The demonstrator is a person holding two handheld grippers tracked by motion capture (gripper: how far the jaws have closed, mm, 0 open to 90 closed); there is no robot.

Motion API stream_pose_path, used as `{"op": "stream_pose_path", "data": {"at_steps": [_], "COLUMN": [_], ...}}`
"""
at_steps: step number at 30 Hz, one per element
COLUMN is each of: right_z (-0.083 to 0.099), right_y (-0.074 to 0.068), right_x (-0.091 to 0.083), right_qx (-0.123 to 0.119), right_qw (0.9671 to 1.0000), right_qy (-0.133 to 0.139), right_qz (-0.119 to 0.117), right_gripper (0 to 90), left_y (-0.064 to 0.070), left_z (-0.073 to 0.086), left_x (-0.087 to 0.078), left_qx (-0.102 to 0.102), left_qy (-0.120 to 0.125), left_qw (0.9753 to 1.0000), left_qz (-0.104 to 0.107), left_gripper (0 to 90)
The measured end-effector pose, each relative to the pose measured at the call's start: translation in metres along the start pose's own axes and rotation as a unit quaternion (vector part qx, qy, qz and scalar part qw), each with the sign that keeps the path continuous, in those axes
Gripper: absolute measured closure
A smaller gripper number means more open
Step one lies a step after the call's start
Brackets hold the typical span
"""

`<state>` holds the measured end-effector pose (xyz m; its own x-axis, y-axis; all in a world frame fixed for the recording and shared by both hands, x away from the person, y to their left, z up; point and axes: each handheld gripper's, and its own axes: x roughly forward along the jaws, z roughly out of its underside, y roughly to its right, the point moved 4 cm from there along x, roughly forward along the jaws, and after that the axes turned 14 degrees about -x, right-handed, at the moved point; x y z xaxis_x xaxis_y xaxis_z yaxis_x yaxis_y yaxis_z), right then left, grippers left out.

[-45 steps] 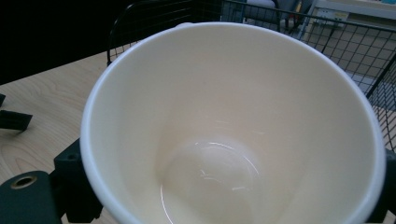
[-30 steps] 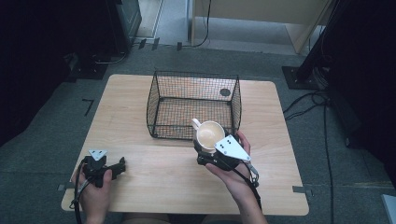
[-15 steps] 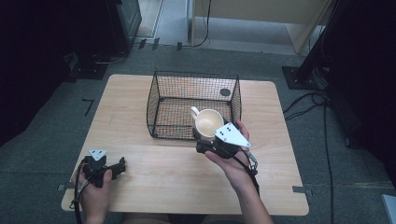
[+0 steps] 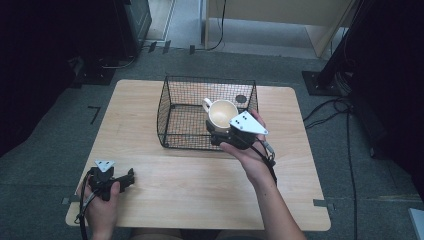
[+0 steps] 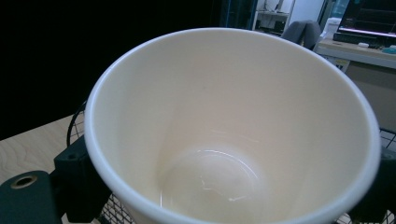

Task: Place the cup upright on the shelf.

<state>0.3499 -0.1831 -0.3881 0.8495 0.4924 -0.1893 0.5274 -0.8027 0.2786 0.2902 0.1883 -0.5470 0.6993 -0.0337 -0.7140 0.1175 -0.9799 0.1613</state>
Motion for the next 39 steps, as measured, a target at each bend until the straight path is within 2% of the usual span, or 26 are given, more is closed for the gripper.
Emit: {"op": "stream_pose_path", "data": {"at_steps": [7,18,28,39], "right_z": [-0.003,0.003,0.003,0.013], "right_y": [0.016,0.032,0.044,0.053], "right_x": [0.018,0.046,0.066,0.096], "right_qx": [-0.011,0.024,0.028,0.031], "right_qw": [0.9999,0.9993,0.9987,0.9982], "right_qy": [-0.001,0.005,0.011,-0.019], "right_qz": [-0.010,-0.028,-0.042,-0.047], "right_gripper": [8.7,8.7,8.7,8.7], "left_y": [0.000,0.000,0.000,0.000], "left_z": [0.000,0.000,0.000,0.000], "left_x": [0.000,0.000,0.000,0.000], "left_qx": [0.000,0.000,0.000,0.000], "left_qy": [0.001,-0.001,0.000,0.001], "left_qw": [1.0000,1.0000,1.0000,1.0000], "left_qz": [0.000,0.000,0.000,0.000], "left_gripper": [6.4,6.4,6.4,6.4]}}
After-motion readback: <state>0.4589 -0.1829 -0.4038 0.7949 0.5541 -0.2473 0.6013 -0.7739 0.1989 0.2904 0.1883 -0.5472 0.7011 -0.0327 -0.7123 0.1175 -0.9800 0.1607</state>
